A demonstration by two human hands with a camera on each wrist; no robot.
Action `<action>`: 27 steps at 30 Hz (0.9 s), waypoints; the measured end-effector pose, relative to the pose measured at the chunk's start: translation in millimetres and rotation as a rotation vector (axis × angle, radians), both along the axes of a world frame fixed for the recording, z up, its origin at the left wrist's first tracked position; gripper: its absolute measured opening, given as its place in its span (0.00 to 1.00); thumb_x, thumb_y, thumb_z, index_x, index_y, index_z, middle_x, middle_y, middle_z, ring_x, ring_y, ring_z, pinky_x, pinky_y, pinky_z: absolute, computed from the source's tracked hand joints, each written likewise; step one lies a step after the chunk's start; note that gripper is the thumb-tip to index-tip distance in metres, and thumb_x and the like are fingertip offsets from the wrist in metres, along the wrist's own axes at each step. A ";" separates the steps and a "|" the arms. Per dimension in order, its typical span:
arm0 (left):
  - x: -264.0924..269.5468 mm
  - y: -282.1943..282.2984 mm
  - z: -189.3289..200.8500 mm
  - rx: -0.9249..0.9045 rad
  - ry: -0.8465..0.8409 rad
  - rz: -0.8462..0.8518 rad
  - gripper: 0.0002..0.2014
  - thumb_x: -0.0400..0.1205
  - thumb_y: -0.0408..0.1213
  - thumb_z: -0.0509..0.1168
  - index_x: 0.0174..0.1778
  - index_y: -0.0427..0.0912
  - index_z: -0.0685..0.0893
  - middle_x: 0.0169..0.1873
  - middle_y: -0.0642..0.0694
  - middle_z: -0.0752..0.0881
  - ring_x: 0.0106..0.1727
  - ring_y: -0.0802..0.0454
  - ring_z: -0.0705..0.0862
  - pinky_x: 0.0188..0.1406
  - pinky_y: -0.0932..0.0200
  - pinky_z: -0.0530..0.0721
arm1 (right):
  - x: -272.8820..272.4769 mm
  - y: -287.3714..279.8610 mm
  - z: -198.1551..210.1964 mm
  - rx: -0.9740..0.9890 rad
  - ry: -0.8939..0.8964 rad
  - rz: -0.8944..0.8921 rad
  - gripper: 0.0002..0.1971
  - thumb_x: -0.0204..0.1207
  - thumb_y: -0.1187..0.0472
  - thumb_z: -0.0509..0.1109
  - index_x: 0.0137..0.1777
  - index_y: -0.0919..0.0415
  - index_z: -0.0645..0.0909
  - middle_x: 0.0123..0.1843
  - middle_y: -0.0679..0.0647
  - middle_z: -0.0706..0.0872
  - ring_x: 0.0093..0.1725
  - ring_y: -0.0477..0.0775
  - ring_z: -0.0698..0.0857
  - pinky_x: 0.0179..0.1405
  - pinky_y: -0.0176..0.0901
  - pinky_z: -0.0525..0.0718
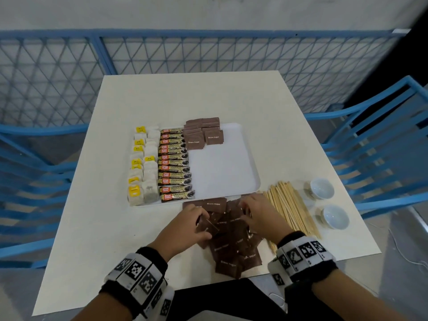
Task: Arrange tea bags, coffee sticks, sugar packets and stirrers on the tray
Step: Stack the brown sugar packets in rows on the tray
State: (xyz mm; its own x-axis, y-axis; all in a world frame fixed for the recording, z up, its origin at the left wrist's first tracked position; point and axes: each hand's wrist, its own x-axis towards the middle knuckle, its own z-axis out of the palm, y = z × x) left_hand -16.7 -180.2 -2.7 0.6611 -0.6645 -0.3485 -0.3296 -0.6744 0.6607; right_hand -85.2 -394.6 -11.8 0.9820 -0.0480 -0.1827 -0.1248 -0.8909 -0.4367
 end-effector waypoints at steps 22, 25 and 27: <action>-1.0 -12.9 -14.3 -0.043 0.235 0.350 0.05 0.82 0.34 0.62 0.46 0.41 0.71 0.36 0.46 0.83 0.34 0.52 0.79 0.35 0.62 0.78 | 13.9 -63.1 14.2 -0.083 0.213 0.082 0.14 0.78 0.52 0.66 0.61 0.57 0.77 0.54 0.55 0.83 0.57 0.54 0.77 0.58 0.42 0.74; 0.9 -17.3 -2.6 -0.219 0.334 0.423 0.05 0.85 0.30 0.56 0.53 0.42 0.74 0.39 0.43 0.87 0.38 0.50 0.86 0.49 0.50 0.84 | 17.9 -64.8 30.2 0.098 0.196 0.005 0.11 0.78 0.55 0.67 0.57 0.57 0.77 0.48 0.50 0.83 0.48 0.49 0.81 0.44 0.32 0.77; 2.0 -23.7 7.9 -0.282 0.283 0.384 0.04 0.86 0.36 0.57 0.53 0.47 0.76 0.37 0.44 0.87 0.37 0.53 0.86 0.48 0.51 0.85 | 23.2 -58.9 43.2 0.241 0.169 -0.036 0.07 0.77 0.56 0.68 0.52 0.55 0.77 0.44 0.46 0.82 0.45 0.46 0.81 0.37 0.27 0.75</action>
